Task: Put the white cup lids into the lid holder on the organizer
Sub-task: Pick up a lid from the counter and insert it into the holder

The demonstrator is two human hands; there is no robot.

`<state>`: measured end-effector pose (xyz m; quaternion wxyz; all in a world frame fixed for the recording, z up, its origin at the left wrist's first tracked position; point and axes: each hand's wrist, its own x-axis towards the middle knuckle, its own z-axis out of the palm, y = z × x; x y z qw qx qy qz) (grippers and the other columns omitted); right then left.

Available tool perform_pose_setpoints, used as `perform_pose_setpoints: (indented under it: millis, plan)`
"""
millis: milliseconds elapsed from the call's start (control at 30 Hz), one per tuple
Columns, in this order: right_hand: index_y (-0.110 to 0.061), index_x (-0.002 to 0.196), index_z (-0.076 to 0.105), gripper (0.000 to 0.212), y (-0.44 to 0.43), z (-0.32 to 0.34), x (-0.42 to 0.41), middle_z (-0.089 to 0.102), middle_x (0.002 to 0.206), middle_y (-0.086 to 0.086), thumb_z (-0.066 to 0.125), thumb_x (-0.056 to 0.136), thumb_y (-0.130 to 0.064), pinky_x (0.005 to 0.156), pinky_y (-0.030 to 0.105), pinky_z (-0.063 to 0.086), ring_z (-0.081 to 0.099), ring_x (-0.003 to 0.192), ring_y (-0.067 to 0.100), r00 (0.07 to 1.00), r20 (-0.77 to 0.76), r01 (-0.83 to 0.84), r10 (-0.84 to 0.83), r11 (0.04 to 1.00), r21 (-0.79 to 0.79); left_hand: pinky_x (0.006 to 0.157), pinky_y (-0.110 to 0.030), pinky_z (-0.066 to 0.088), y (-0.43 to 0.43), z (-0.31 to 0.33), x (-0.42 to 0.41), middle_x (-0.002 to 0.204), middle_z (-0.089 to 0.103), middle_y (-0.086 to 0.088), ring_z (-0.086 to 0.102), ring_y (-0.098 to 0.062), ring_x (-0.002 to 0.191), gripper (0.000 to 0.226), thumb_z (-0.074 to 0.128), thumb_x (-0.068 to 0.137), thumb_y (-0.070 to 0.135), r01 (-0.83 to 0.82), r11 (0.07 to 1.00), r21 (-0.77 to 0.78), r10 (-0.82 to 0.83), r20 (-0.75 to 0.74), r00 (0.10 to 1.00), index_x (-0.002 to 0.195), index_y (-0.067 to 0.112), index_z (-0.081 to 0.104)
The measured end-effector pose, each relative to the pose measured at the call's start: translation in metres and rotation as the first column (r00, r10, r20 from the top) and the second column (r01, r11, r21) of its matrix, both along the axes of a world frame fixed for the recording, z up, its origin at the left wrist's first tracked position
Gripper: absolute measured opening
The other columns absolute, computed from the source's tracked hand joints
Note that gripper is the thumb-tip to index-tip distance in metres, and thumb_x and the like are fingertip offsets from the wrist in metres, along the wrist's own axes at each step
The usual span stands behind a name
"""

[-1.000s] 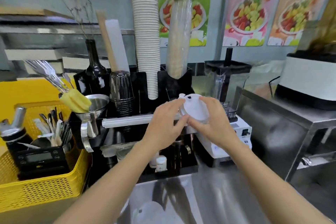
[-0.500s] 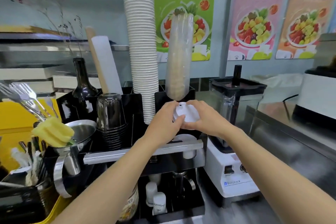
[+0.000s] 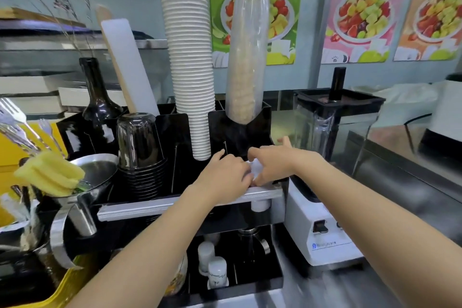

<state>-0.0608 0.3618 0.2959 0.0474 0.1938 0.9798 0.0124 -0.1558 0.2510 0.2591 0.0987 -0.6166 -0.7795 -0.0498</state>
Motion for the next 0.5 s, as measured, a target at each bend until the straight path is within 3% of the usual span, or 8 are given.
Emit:
perform_pose_setpoints:
  millis: [133, 200, 333, 433, 500]
  plan:
    - [-0.014, 0.117, 0.042, 0.042, 0.000, -0.006, -0.007, 0.050, 0.067, -0.005, 0.049, 0.086, -0.042, 0.111, 0.053, 0.006, 0.052, 0.085, 0.024, 0.994, 0.100, 0.050, -0.050, 0.999, -0.003, 0.106, -0.042, 0.026, 0.000, 0.000, -0.002, 0.082, 0.054, 0.000, 0.047, -0.021, 0.097, 0.033, 0.027, 0.094, 0.026, 0.006, 0.999, -0.048, -0.008, -0.039, 0.999, 0.081, 0.017, 0.056]
    - [-0.013, 0.115, 0.046, 0.036, 0.000, -0.008, -0.010, 0.057, 0.074, -0.001, 0.047, 0.088, -0.036, 0.111, 0.054, 0.007, 0.054, 0.087, 0.024, 0.989, 0.135, 0.055, -0.056, 0.998, 0.015, 0.108, -0.042, 0.023, 0.001, -0.001, -0.002, 0.090, 0.059, -0.002, 0.046, -0.020, 0.100, 0.039, 0.024, 0.096, 0.027, -0.009, 0.998, -0.058, 0.004, -0.087, 0.996, 0.085, 0.013, 0.058]
    - [-0.020, 0.118, 0.055, 0.033, 0.002, -0.006, -0.014, 0.065, 0.112, 0.002, 0.048, 0.087, -0.028, 0.106, 0.053, 0.013, 0.055, 0.103, 0.024, 0.978, 0.203, 0.037, -0.036, 0.999, -0.002, 0.104, -0.039, 0.024, 0.002, 0.000, -0.001, 0.096, 0.066, -0.004, 0.037, -0.018, 0.090, 0.047, 0.019, 0.097, 0.028, -0.036, 0.996, -0.086, 0.024, -0.138, 0.990, 0.087, 0.010, 0.061]
    - [-0.019, 0.114, 0.062, 0.030, 0.006, -0.004, -0.013, 0.067, 0.110, 0.004, 0.051, 0.086, -0.026, 0.096, 0.043, 0.027, 0.055, 0.100, 0.022, 0.982, 0.187, 0.014, -0.003, 0.998, -0.060, 0.106, -0.039, 0.021, 0.002, 0.000, -0.001, 0.092, 0.067, -0.003, 0.033, -0.017, 0.087, 0.048, 0.018, 0.097, 0.027, -0.029, 0.995, -0.091, 0.018, -0.121, 0.992, 0.083, 0.012, 0.061]
    - [-0.014, 0.108, 0.066, 0.028, 0.009, -0.004, -0.012, 0.069, 0.109, 0.008, 0.054, 0.086, -0.027, 0.083, 0.032, 0.037, 0.055, 0.086, 0.020, 0.986, 0.167, 0.020, 0.005, 0.989, -0.144, 0.108, -0.039, 0.019, 0.002, 0.000, -0.001, 0.092, 0.067, -0.002, 0.034, -0.017, 0.088, 0.045, 0.019, 0.096, 0.027, -0.017, 0.996, -0.091, 0.007, -0.103, 0.995, 0.078, 0.014, 0.058]
